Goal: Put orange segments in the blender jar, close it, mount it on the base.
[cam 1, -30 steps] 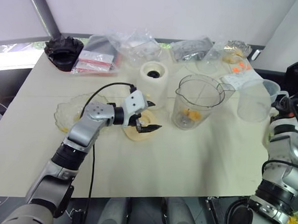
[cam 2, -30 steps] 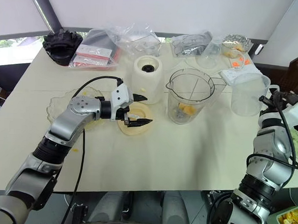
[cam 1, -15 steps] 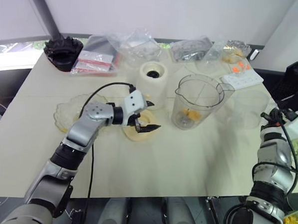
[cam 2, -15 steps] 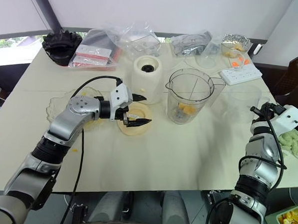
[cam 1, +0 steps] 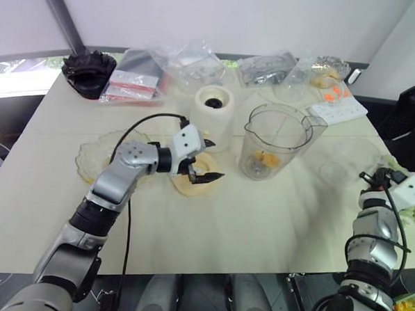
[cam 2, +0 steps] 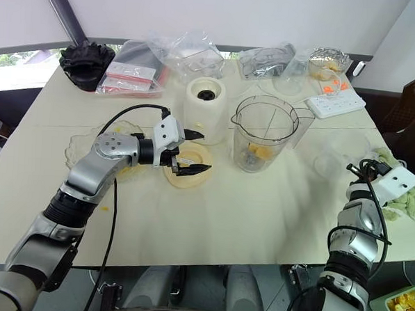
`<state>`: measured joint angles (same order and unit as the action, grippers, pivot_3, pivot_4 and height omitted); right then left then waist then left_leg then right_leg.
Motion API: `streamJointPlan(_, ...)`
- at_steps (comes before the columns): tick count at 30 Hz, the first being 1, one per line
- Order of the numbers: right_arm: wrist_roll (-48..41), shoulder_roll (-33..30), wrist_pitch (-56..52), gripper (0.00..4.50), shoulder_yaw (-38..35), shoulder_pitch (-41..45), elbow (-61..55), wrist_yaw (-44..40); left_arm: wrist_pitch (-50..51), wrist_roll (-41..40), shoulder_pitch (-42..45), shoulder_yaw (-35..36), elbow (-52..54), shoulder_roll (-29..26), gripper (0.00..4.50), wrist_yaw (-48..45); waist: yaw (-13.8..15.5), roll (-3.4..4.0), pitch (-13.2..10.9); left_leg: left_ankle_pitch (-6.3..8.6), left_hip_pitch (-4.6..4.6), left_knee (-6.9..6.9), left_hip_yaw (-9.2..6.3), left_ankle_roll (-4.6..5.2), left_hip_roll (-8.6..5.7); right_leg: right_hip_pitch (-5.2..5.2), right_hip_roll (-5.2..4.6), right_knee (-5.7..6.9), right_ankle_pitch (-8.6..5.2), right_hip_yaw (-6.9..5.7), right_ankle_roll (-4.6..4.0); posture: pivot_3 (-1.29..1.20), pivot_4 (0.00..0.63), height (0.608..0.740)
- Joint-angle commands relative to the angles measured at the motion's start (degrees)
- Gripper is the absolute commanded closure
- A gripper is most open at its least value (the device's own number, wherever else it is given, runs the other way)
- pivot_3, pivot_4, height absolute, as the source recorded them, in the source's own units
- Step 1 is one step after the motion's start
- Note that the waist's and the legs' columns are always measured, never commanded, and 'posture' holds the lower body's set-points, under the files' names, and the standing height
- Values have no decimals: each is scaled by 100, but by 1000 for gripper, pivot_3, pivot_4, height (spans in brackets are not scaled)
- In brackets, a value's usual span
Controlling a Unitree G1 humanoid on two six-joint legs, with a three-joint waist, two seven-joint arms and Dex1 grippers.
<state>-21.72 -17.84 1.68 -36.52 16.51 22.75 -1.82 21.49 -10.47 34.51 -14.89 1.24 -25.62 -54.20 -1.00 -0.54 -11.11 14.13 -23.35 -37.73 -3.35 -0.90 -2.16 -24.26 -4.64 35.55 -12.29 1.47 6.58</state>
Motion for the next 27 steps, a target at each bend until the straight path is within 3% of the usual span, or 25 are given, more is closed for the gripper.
streamJointPlan(1, -90, -49, 109, 4425, -82, -149, -330, 65, -6, -10, 35, 48, 227, 1, 0, 29, -1, 0, 0, 0, 0, 0, 0, 0, 0, 0, 0, 0, 0, 0, 0, 0, 150, 740)
streamJointPlan(17, -151, -140, -327, 4425, 85, -632, -794, 6, -38, 20, 100, 5, 120, 91, 0, 8, 1, 2, 1, 0, 2, 0, -2, 0, 0, 1, 0, 1, -3, 1, -5, 0, 150, 740)
streamJointPlan(20, -122, -153, -372, 3573, 119, -647, -770, 15, -50, 21, 102, 8, 112, 100, 0, 12, 1, 2, 1, 0, 2, 0, -1, 0, 0, 2, 0, 1, -3, 1, -5, 0, 150, 740)
streamJointPlan(25, -19, -196, -375, 1161, 173, -683, -787, 95, -78, 33, 133, 8, 68, 114, 0, 11, 0, 3, 2, 0, 3, 0, -1, 0, 0, 2, 0, 1, -3, 2, -6, 0, 150, 740)
streamJointPlan(27, -31, -178, -402, 1161, 146, -767, -888, 115, -88, 37, 139, 7, 61, 117, 0, 10, 1, 3, 2, 0, 3, 0, -1, 0, 0, 2, 0, 1, -3, 2, -6, 0, 150, 740)
